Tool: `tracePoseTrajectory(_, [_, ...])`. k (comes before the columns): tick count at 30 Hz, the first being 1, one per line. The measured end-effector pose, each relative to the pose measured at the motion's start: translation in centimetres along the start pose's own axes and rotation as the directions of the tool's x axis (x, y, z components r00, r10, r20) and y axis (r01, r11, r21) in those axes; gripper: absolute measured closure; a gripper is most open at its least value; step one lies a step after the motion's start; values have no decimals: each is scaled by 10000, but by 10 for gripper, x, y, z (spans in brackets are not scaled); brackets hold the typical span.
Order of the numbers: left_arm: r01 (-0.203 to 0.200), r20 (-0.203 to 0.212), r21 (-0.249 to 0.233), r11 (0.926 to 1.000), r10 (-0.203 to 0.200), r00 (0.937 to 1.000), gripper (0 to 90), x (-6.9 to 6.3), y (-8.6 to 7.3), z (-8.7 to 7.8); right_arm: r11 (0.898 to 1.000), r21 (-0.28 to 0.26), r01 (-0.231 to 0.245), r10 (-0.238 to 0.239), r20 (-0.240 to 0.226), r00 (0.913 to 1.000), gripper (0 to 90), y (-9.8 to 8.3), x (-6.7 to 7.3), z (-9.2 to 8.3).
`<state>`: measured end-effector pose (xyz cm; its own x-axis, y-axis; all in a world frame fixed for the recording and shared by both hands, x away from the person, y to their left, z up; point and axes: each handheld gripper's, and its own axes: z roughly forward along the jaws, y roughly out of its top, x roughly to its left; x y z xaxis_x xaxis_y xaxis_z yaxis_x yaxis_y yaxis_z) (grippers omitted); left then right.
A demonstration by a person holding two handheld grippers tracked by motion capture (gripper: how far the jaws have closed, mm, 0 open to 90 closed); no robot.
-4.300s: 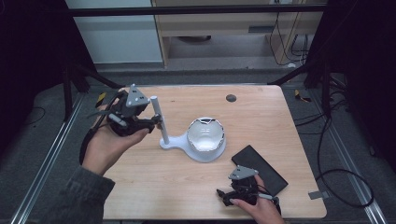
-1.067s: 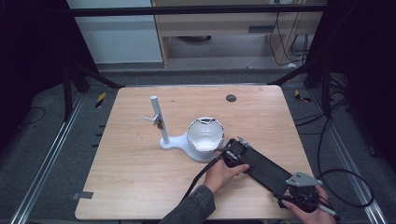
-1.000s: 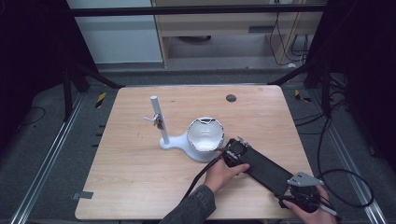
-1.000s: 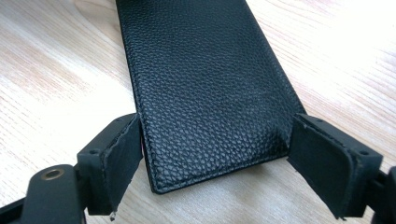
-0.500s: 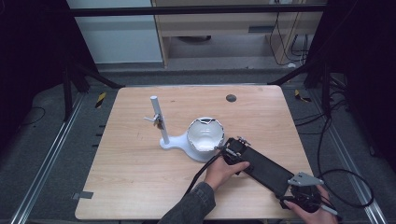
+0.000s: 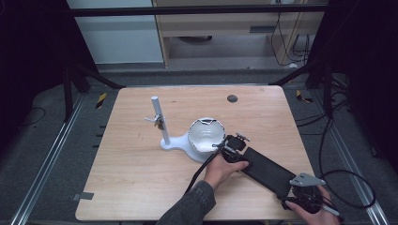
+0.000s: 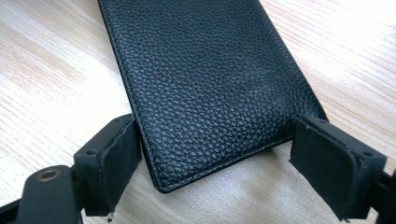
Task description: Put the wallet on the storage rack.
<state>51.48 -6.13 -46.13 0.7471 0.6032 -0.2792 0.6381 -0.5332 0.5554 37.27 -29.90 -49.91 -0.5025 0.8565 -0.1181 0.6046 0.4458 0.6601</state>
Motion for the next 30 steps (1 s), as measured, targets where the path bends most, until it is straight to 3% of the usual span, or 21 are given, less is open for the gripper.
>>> tracePoseTrajectory(4, [-63, 22, -205, 9998, 64, 10000, 596, -1, 3, -7, 9999, 27, -104, 104, -14, 9999, 161, 0, 0, 0])
tracePoseTrajectory(12, [-295, 203, -215, 9993, 300, 9993, 700, -4, 10, -19, 9998, 73, -200, 200, -63, 9998, 155, 0, 0, 0])
tracePoseTrajectory(20, [-638, 467, -275, 9976, 651, 9968, 862, -9, 16, -28, 9997, 76, -242, 243, -59, 9997, 144, -1, 0, 0])
tracePoseTrajectory(25, [-924, 492, -377, 9950, 942, 9943, 878, -12, 19, -32, 9998, 92, -200, 201, -47, 9998, 108, 0, 1, -1])
tracePoseTrajectory(30, [-1323, 289, -316, 9907, 1333, 9907, 879, -16, 21, -40, 9980, -495, -383, 365, -386, 9986, 69, 7, 3, -6])
